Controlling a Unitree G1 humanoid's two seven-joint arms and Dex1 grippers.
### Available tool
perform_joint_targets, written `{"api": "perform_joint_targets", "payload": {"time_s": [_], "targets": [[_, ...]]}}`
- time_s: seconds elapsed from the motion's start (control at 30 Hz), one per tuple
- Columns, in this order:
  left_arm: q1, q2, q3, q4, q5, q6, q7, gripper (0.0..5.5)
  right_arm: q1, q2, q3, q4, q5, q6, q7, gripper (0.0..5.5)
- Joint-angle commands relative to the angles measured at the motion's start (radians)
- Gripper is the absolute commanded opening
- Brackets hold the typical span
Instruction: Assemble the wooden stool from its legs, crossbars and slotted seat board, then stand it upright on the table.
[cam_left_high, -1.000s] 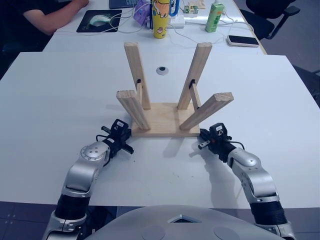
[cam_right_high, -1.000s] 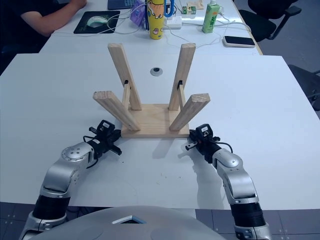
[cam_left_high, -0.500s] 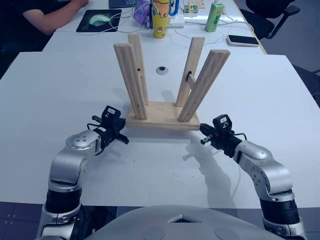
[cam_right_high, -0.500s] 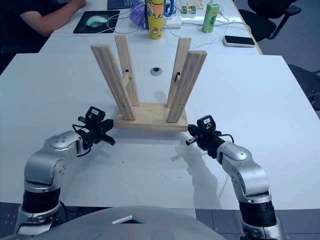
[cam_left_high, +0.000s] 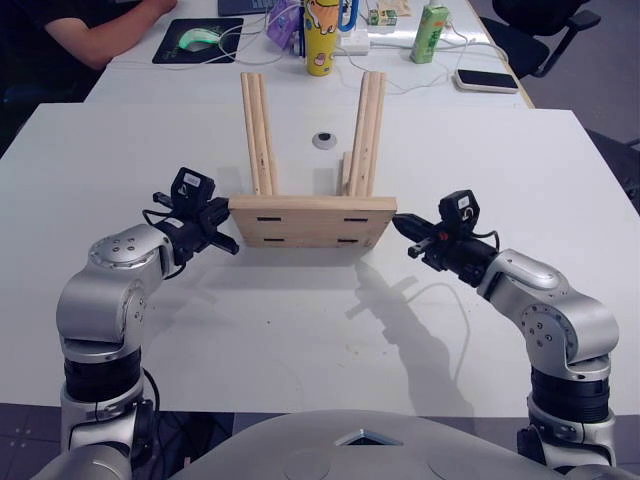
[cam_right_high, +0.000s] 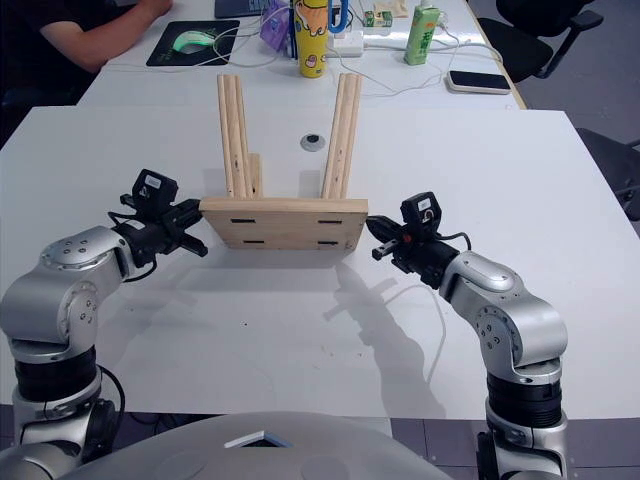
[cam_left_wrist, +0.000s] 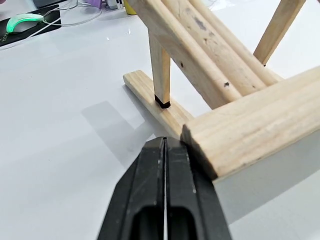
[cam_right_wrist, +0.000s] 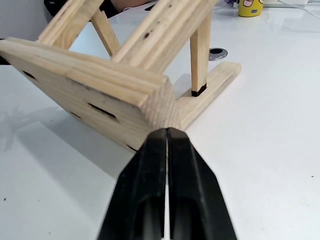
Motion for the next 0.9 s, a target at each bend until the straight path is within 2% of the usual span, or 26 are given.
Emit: {"api": "perform_joint_targets", "payload": {"time_s": [0.03, 0.13, 0.23, 0.3, 0.43, 0.53, 0.63, 0.83, 0.9], "targets": [[-0.01, 0.019, -0.077, 0.006, -0.059, -0.204, -0.128, 0.0, -0.039, 0.011, 0.038, 0.023, 0.039, -0.135, 0.127, 0.01], [0.052, 0.069, 0.004, 0.059, -0.055, -0.34, -0.166, 0.26, 0.015, -0.039, -0.024, 0.082, 0.022, -0.219, 0.185, 0.0], [0.116, 0.137, 0.127, 0.16, -0.061, -0.472, -0.234, 0.63, 0.06, -0.115, -0.074, 0.185, 0.018, -0.28, 0.295, 0.4], [0.161, 0.181, 0.195, 0.242, -0.074, -0.567, -0.302, 0.89, 0.052, -0.172, -0.066, 0.29, -0.015, -0.351, 0.392, 0.66], [0.225, 0.251, 0.216, 0.406, -0.08, -0.743, -0.443, 1.53, 0.029, -0.241, -0.027, 0.446, -0.08, -0.495, 0.536, 1.34], [0.228, 0.283, 0.204, 0.458, -0.136, -0.789, -0.568, 1.95, 0.009, -0.269, -0.018, 0.514, -0.09, -0.567, 0.63, 1.78], [0.185, 0.301, 0.145, 0.501, -0.162, -0.824, -0.683, 2.46, -0.058, -0.287, 0.03, 0.594, -0.123, -0.641, 0.725, 2.31], [0.015, 0.298, 0.034, 0.665, -0.115, -0.917, -0.767, 3.37, -0.201, -0.276, 0.12, 0.752, -0.194, -0.73, 0.831, 3.26], [-0.004, 0.292, 0.003, 0.693, -0.106, -0.932, -0.787, 3.42, -0.242, -0.262, 0.149, 0.797, -0.219, -0.758, 0.851, 3.4]]}}
